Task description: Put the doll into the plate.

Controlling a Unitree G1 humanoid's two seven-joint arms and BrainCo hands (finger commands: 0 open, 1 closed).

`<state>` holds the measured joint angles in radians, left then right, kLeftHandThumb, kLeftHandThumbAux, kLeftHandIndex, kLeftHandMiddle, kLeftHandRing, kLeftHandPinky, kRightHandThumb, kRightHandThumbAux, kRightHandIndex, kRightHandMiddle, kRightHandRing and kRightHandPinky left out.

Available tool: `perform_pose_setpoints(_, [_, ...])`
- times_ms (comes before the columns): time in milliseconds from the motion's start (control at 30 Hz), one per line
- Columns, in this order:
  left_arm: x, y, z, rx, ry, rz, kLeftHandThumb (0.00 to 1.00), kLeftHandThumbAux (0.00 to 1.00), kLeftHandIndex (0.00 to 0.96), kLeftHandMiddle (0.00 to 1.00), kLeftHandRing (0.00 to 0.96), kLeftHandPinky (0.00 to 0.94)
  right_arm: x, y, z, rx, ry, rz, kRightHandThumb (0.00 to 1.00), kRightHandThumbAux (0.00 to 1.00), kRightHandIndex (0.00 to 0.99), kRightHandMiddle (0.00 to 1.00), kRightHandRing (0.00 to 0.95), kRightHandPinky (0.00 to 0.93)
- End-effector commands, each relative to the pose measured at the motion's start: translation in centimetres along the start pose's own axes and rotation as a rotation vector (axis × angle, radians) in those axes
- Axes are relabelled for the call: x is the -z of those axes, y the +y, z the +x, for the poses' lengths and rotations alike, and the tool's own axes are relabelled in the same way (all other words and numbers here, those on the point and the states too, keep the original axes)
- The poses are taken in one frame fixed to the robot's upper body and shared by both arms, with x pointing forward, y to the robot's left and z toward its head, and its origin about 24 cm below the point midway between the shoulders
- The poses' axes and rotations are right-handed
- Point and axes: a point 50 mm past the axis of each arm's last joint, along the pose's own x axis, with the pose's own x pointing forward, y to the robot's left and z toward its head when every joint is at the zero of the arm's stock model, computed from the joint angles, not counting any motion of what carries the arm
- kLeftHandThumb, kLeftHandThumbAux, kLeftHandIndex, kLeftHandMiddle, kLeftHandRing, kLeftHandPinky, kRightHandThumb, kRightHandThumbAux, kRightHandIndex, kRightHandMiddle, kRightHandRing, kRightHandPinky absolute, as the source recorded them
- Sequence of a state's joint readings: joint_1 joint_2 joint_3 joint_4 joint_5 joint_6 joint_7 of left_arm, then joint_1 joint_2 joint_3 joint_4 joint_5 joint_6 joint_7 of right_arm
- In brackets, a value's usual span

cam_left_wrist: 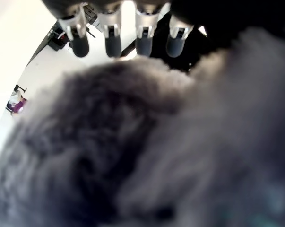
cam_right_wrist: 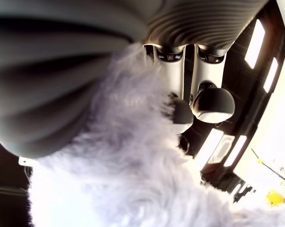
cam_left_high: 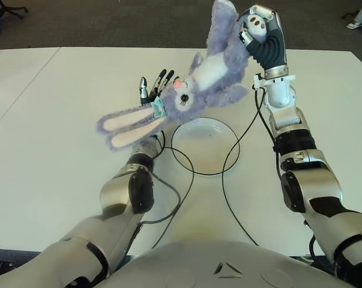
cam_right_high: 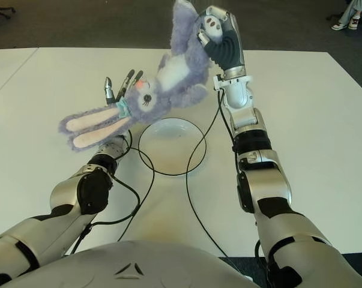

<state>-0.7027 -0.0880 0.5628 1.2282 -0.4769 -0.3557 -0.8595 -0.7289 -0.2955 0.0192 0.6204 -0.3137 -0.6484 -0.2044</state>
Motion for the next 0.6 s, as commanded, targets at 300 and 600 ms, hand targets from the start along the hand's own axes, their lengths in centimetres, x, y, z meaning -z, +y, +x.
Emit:
perform_pose_setpoints(300, [7.2,1.1,-10.1,-0.12,0.095,-0.16,0.197,0.204,0.0,0.0,0.0,0.0,3.0,0.3,-6.7,-0.037,0.189,0.028,0.709,0.714,0.439,0.842,0.85,0.85])
perform_pose_setpoints(600, [7.3,1.0,-11.9,-0.016,0.135,-0.125,0.143,0.224,0.0,0.0,0.0,0.0,3.9,0.5,-10.9,-0.068,0.294,0.025,0.707,0.713,0.439,0.838,0.848,0.851])
